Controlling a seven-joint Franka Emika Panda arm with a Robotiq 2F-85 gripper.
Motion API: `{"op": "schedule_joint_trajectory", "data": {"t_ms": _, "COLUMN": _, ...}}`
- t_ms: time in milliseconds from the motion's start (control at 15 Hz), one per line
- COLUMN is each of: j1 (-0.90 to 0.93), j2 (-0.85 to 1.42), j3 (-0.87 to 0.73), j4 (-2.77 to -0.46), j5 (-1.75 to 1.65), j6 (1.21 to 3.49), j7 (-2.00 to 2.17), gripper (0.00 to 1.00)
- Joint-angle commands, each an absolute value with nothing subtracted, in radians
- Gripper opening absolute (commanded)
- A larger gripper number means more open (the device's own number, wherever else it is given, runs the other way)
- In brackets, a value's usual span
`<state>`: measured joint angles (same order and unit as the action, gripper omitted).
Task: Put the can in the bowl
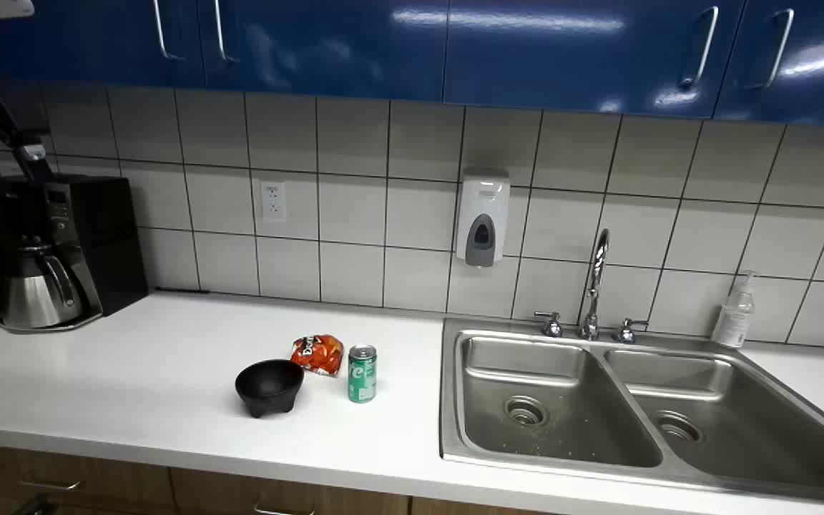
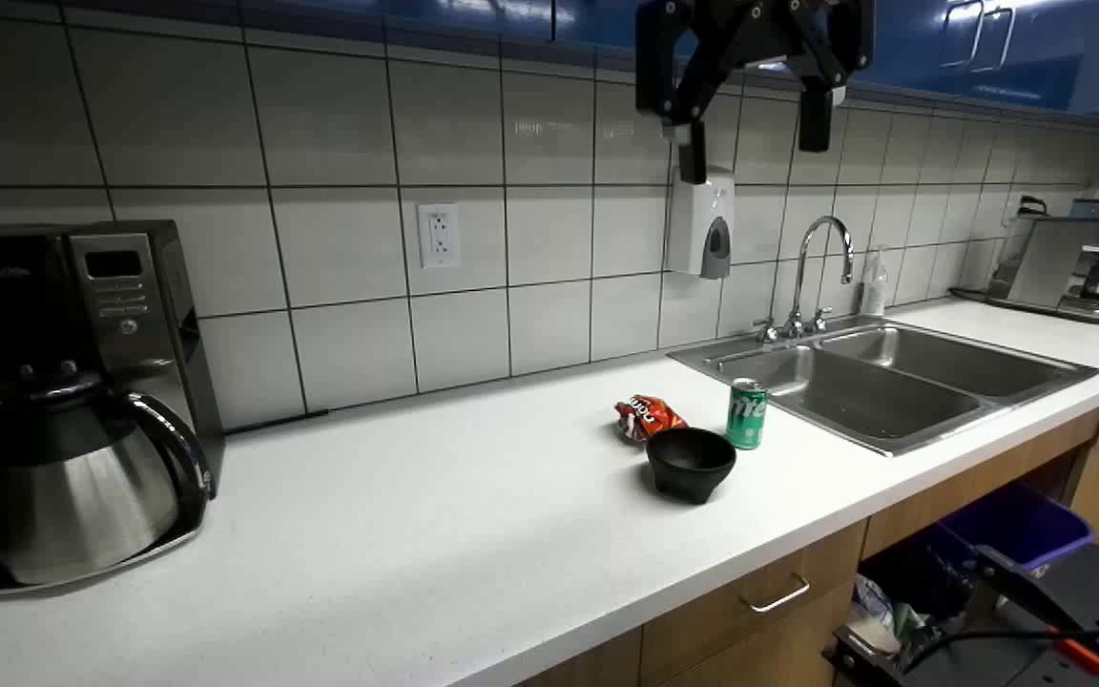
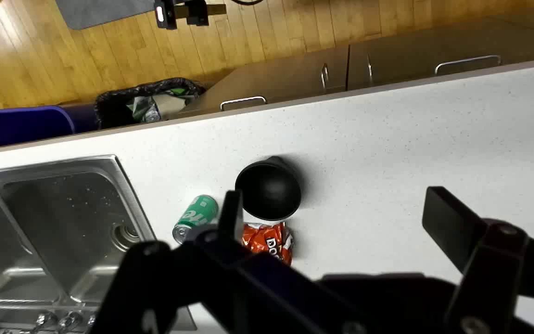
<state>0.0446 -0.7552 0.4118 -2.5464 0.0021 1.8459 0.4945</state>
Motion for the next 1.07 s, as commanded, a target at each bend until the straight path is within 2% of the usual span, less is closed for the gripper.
{"op": "schedule_joint_trajectory", "data": {"t_ms": 0, "j1": 0.065, "j2": -0.748, "j3": 0.395, "j4": -2.545, "j5": -0.011, "j6": 1.844, "j7": 0.507, "gripper": 1.0}}
{"op": "schedule_joint_trajectory", "data": {"t_ms": 1000, "j1": 0.062, "j2": -0.739, "j3": 0.382, "j4": -2.547, "j5": -0.011, "j6": 1.852, "j7": 0.495, "gripper": 1.0}}
